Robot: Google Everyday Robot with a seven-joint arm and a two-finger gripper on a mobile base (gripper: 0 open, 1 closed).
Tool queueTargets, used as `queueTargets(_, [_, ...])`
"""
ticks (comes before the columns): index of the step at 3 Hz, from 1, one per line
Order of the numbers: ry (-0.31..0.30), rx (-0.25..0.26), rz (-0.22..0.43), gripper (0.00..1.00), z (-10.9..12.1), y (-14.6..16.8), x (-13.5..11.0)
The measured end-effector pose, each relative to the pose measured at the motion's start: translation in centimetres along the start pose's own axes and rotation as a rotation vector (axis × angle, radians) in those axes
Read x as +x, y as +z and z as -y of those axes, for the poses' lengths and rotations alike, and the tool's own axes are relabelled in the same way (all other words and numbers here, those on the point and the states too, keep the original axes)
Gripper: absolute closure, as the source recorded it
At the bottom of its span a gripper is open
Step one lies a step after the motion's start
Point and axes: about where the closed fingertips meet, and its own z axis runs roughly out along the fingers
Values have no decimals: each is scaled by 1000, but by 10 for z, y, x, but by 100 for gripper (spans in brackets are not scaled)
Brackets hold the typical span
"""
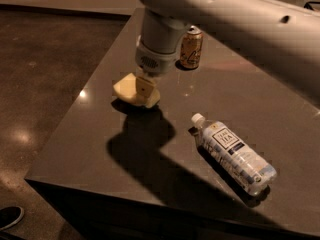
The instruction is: Move sponge near blue plastic bottle
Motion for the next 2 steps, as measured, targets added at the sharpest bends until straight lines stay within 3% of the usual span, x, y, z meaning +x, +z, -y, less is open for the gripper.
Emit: queueTargets(2, [136,-15,-25,100,13,-12,73])
